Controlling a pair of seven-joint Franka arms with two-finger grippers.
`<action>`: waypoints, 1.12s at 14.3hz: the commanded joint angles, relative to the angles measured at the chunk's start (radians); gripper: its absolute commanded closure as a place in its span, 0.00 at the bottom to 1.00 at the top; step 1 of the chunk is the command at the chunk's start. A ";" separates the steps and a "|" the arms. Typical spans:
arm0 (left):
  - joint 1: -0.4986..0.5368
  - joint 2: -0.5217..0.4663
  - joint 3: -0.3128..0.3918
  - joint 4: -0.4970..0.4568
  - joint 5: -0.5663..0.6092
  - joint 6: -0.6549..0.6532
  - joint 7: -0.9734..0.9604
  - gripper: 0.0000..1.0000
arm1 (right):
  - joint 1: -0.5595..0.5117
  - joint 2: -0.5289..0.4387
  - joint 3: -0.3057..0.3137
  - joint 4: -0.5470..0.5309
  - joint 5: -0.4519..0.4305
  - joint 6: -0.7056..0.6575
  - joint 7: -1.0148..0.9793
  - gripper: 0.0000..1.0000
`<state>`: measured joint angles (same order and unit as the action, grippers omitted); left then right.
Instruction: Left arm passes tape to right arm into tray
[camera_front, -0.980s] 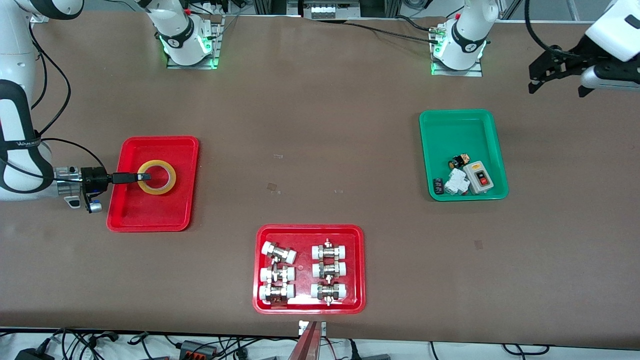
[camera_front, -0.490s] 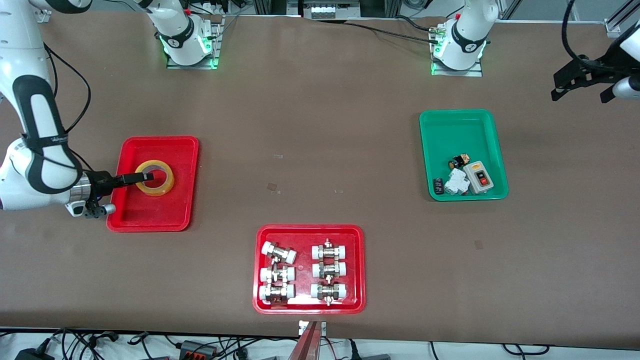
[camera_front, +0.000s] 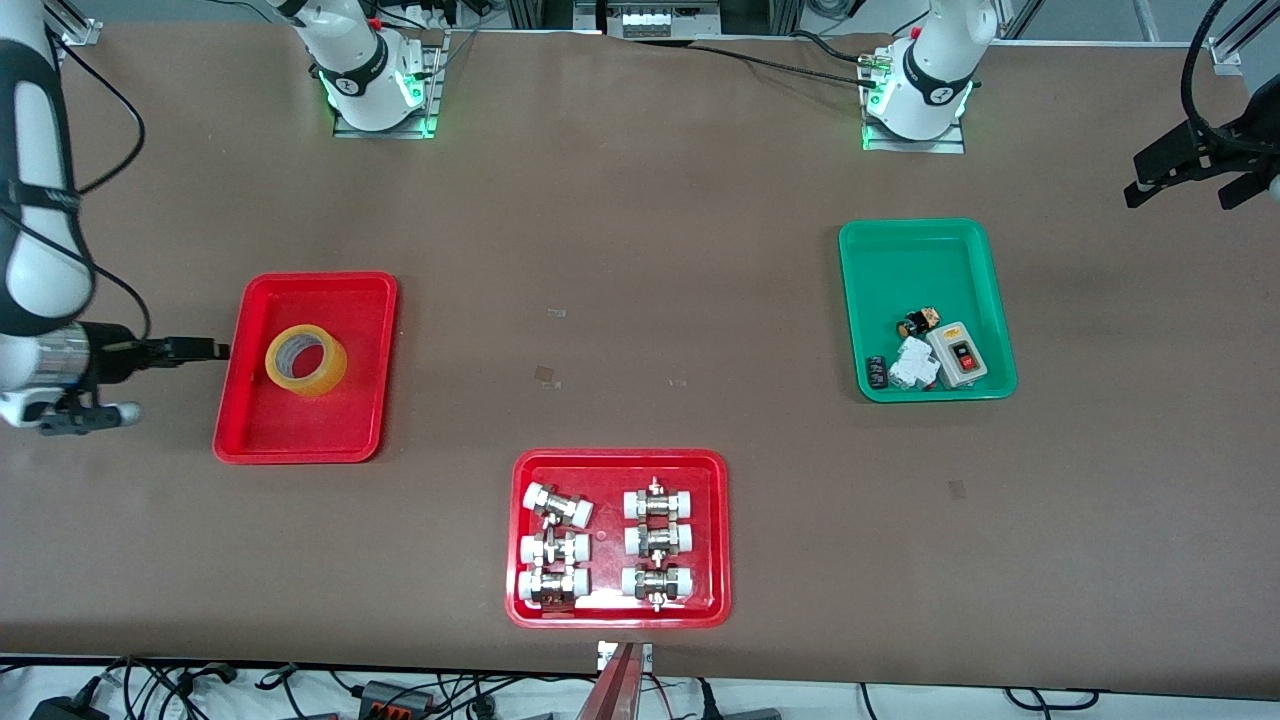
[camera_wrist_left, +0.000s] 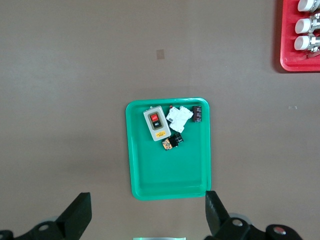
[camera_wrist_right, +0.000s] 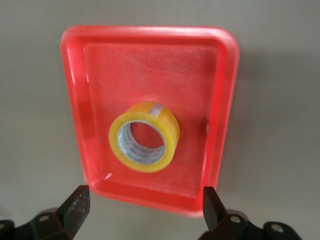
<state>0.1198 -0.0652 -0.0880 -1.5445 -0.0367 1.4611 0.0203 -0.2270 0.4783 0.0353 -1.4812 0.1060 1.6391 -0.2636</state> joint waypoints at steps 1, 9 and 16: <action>-0.017 0.012 0.004 0.020 -0.002 0.005 0.017 0.00 | 0.104 0.008 0.002 0.195 -0.075 -0.178 0.206 0.00; -0.009 0.042 0.004 0.021 -0.003 0.007 0.015 0.00 | 0.167 -0.055 -0.012 0.381 -0.117 -0.257 0.305 0.00; -0.012 0.044 0.004 0.027 0.001 0.001 0.017 0.00 | 0.182 -0.234 -0.054 0.118 -0.129 0.111 0.212 0.00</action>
<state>0.1115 -0.0312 -0.0861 -1.5427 -0.0369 1.4688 0.0208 -0.0589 0.3494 0.0096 -1.2077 -0.0101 1.6611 -0.0011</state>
